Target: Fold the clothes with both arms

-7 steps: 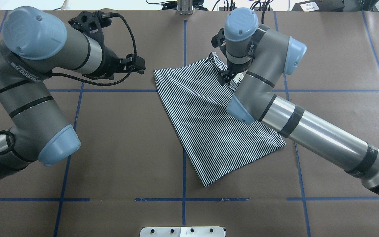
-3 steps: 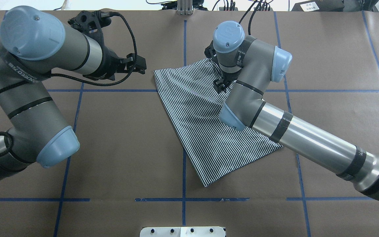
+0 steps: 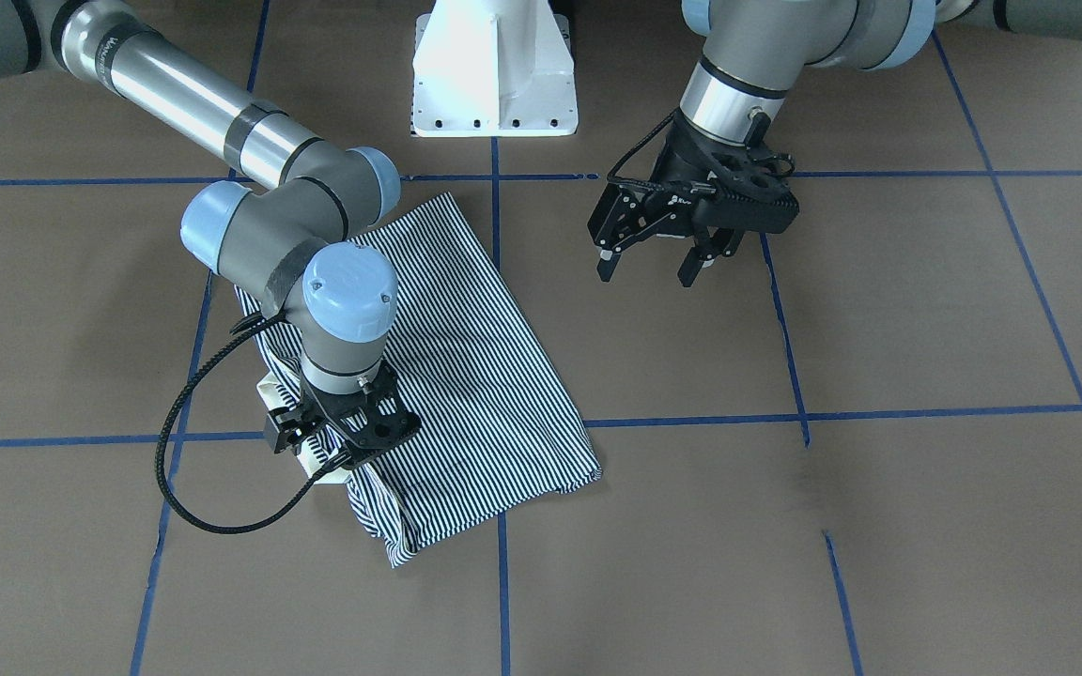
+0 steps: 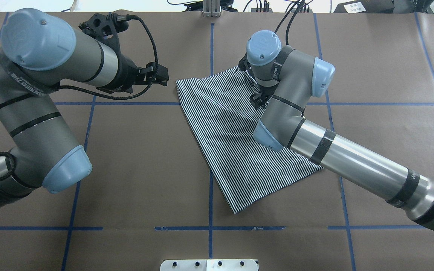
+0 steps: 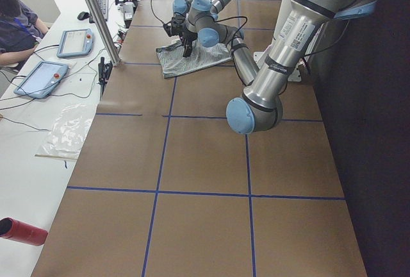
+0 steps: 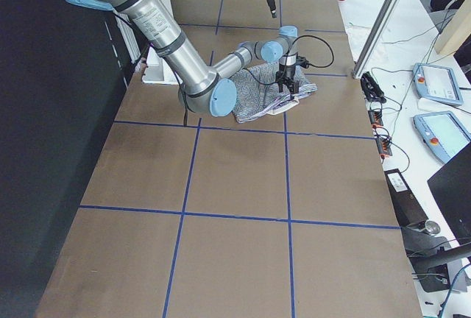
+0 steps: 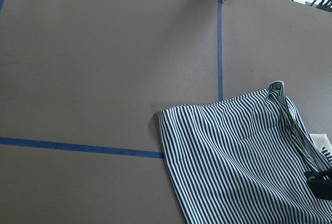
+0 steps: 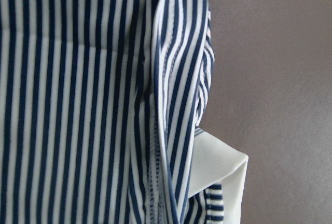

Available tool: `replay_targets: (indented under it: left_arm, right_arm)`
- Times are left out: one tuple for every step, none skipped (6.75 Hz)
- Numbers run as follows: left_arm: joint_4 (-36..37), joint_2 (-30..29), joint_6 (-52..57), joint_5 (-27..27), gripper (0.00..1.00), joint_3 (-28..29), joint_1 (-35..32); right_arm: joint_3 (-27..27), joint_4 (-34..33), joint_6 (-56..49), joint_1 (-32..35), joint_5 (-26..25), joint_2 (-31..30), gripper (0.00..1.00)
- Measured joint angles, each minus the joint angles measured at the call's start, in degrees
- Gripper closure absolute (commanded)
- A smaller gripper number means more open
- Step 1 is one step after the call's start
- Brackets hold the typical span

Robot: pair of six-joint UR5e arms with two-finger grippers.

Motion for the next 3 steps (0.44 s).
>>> replay_targets:
  left_arm:
    - [0.00,0.00,-0.02,0.00,0.00,0.04,0.03]
    - [-0.02,0.00,-0.03,0.00,0.00,0.04,0.06]
    - [-0.06,-0.03,-0.16,0.00,0.00,0.02,0.12]
  right_arm:
    - [-0.06,0.00,-0.48,-0.01,-0.22,-0.33,0.00]
    - [-0.09,0.01,-0.85,0.03,-0.32,-0.59,0.00]
    - [-0.13,-0.02,-1.49,0.33,-0.38,-0.75,0.00]
